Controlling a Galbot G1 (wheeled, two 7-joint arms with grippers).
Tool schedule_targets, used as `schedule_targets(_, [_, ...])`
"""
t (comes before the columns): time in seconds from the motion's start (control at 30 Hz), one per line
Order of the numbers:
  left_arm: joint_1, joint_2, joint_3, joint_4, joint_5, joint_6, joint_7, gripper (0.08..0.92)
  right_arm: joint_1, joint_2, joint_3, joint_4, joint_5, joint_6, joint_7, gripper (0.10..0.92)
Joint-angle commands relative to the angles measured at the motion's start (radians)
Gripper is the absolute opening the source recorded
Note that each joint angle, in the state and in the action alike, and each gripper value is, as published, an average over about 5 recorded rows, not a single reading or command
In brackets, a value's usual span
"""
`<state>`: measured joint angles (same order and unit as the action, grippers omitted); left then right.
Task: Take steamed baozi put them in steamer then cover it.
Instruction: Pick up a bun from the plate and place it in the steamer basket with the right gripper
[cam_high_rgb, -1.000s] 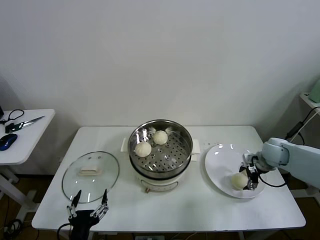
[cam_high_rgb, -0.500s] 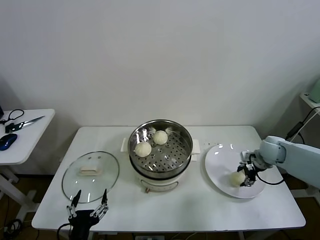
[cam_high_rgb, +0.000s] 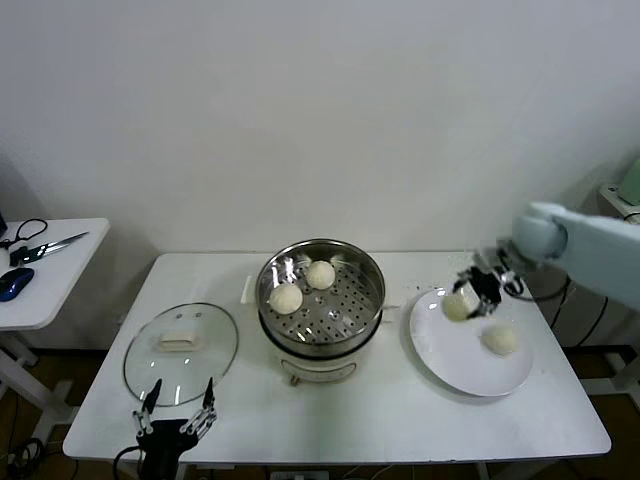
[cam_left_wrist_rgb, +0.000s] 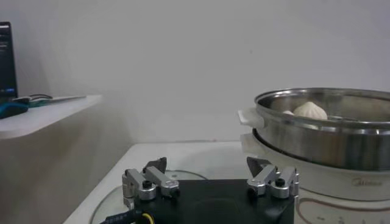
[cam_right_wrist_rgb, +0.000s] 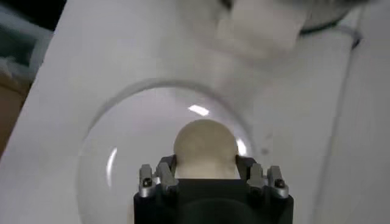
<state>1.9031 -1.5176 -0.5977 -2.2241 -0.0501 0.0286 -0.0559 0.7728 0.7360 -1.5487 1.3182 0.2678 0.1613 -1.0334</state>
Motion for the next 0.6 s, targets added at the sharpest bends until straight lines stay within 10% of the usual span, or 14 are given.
schedule_targets(0.03, [0.0, -0.001, -0.001, 0.0, 0.005, 0.002, 0.0, 0.823, 0.402, 0.247, -0.032, 0.132, -0.045, 0.422, -0.067, 0.653])
schedule_targets(0.6, [0.01, -0.006, -0.028, -0.001, -0.003, -0.008, -0.003, 0.823, -0.095, 0.39, 0.085, 0.269, -0.375, 0.285, 0.146, 0.653])
